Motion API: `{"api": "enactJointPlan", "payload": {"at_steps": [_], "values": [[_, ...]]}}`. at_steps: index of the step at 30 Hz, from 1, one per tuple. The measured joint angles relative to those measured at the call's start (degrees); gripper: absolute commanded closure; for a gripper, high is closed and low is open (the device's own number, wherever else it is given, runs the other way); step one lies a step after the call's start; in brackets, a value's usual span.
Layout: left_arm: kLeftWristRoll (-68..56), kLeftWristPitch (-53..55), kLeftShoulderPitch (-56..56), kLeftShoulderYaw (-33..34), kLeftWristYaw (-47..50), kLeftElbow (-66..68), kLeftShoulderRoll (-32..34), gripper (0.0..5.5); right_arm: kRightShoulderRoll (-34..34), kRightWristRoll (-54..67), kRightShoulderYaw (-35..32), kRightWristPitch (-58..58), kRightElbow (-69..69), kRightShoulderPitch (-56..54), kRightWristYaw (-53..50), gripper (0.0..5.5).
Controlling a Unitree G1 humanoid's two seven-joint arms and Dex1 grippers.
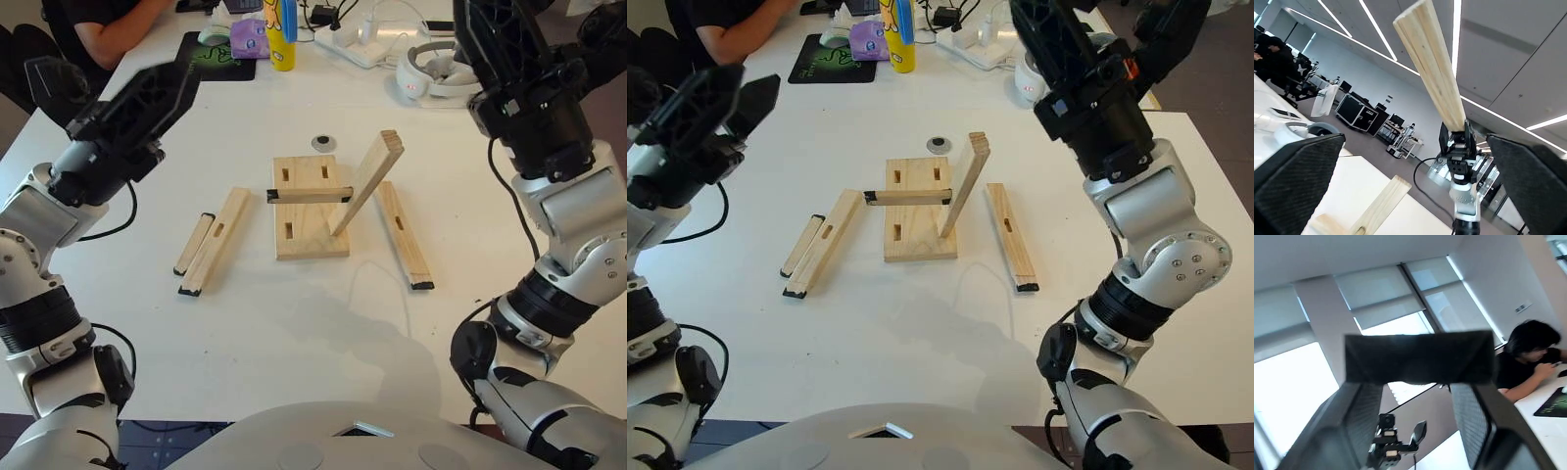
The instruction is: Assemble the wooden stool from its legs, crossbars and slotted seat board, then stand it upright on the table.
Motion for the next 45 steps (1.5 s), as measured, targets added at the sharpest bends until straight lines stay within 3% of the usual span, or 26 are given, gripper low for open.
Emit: {"api": "enactJointPlan", "payload": {"at_steps": [8,16,37,45], "values": [[-13.1,-2.0,-1.8,-5.5,9.9,0.9,-3.5,0.1,-0.2,8.4,7.6,-7.0,-2.1,6.5,-1.9,3.43],[-16.0,-4.4,-3.8,-8.2,11.7,-1.5,-3.4,0.1,-0.9,10.6,14.9,-11.0,-5.5,10.8,-1.9,3.43],[-16.1,-5.6,-3.4,-9.0,11.3,-1.6,0.9,0.1,-7.9,9.5,18.2,-13.0,-5.2,13.0,2.2,3.43],[-15.1,-4.7,-2.9,-9.1,9.7,-1.0,1.5,1.3,-8.2,9.6,18.2,-14.4,-5.2,13.0,2.5,3.43]]}}
